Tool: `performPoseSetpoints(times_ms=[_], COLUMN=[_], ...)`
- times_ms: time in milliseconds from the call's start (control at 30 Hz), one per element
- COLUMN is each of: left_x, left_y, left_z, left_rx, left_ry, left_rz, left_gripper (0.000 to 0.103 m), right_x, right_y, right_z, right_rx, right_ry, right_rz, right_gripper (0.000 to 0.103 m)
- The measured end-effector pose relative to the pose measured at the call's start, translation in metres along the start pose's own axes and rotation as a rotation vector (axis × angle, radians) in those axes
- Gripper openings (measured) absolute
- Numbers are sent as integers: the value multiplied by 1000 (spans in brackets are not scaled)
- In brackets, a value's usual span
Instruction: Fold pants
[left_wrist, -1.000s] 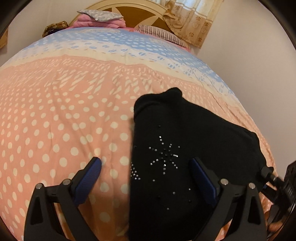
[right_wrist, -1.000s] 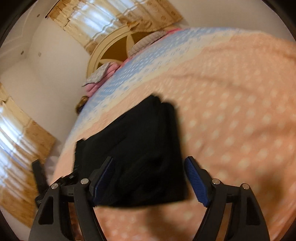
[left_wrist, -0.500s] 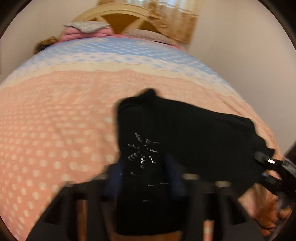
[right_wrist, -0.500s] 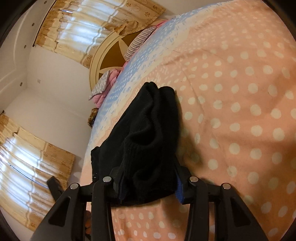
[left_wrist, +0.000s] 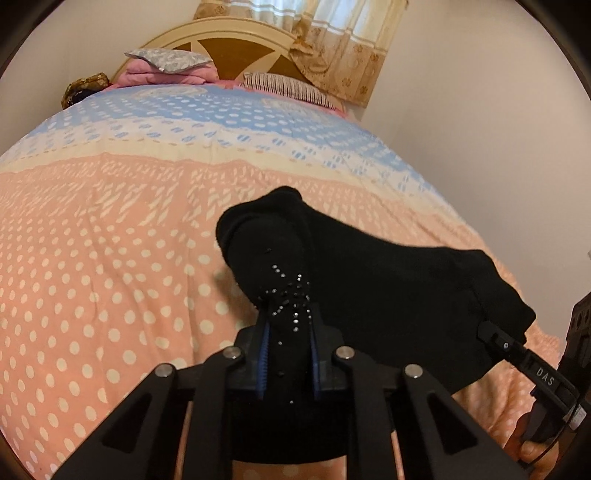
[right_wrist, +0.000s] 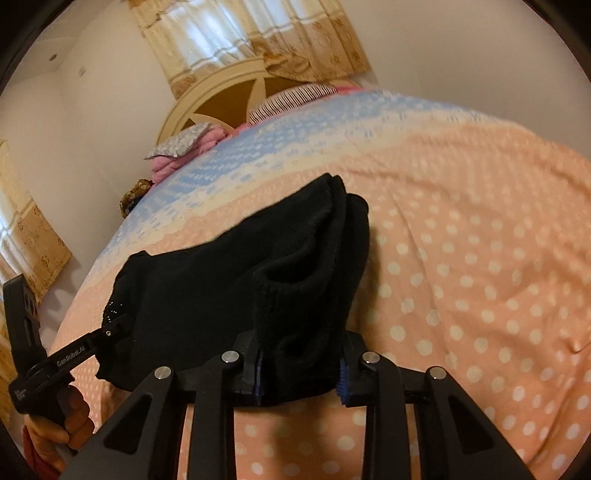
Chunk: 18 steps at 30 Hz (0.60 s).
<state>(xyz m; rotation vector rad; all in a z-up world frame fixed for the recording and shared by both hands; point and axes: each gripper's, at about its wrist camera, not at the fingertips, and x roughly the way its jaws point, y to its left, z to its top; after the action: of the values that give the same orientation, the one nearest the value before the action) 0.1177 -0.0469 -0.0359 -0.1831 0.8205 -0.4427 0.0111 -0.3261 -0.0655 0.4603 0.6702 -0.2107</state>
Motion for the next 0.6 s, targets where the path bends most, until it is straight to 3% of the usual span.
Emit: performPoseSetpoints(times_ms=[367, 600], left_x=[-31, -61], left_y=[37, 96], left_z=[21, 42], left_rx=[-59, -132], left_ry=[-93, -190], left_rz=[33, 149], left_gripper=[18, 18], right_x=[-26, 5], right_y=[64, 140], right_z=[23, 40], right_rx=[-111, -219], right_ry=[-49, -44], right_rz=[113, 225], right_gripper=[29, 29])
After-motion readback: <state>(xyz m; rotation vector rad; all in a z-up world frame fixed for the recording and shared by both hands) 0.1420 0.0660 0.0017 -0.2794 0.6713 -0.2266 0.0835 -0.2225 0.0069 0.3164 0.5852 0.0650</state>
